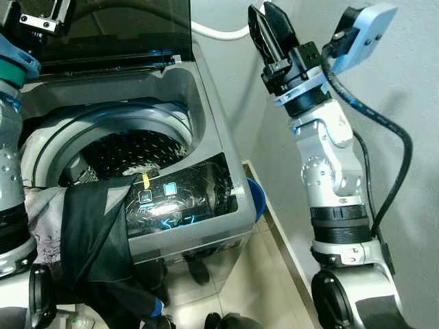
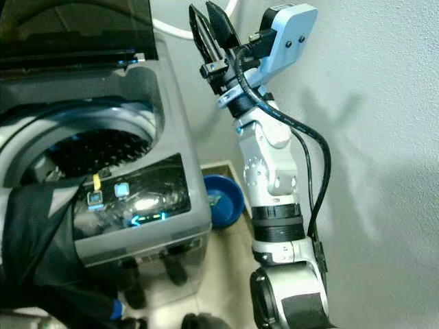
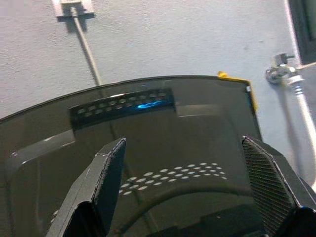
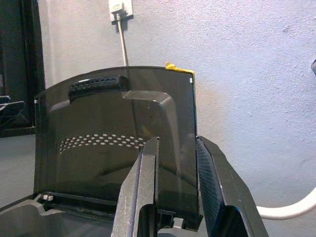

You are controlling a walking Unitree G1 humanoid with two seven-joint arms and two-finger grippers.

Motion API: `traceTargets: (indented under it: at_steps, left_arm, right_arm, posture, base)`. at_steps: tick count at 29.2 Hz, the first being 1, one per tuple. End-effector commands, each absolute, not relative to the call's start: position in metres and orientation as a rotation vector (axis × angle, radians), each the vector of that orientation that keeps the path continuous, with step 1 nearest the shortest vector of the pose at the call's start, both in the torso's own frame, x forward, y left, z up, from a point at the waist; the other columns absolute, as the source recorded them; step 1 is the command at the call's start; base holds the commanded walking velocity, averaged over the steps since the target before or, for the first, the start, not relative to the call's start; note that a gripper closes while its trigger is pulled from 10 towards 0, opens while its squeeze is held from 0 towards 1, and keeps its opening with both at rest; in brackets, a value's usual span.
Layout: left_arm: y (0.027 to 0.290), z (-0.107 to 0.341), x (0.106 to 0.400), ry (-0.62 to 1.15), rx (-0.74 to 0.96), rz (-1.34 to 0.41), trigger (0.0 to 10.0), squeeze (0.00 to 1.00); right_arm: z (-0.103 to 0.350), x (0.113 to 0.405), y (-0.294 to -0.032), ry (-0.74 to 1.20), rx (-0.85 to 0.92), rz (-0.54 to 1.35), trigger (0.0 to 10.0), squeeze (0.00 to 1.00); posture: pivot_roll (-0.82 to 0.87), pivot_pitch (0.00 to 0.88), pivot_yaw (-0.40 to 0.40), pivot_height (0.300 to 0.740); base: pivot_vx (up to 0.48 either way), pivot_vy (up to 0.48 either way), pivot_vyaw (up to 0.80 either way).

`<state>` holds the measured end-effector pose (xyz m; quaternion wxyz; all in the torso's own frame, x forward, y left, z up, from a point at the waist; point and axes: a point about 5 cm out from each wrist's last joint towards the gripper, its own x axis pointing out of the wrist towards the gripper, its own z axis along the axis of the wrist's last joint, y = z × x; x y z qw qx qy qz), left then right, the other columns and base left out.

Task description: Clothes washing

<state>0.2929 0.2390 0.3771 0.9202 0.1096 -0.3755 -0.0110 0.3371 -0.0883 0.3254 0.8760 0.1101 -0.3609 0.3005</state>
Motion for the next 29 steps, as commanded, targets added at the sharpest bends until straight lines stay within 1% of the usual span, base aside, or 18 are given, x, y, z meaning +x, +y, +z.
traceTargets:
  at_steps: [1,28,29]
  left_arm:
    - [0.24,0.3778,0.2933,-0.783,0.231,0.0,10.0,0.0]
    - [0.2442,0.377,0.2958,-0.796,0.246,0.027,10.0,0.0]
    - [0.2442,0.3773,0.296,-0.797,0.248,0.027,10.0,0.0]
  right_arm:
    - [0.327,0.3383,-0.0871,-0.759,0.238,0.616,10.0,0.0]
    - [0.3267,0.3425,-0.0882,-0.761,0.194,0.581,10.0,0.0]
    - [0.3267,0.3426,-0.0884,-0.762,0.187,0.579,10.0,0.0]
  posture:
    - [0.17,0.061,0.012,0.74]
    - [0.17,0.067,0.015,0.74]
    - [0.17,0.068,0.016,0.74]
  base:
    - [-0.341,0.0,0.0]
    - [-0.366,0.0,0.0]
    - [0.0,0.0,0.79]
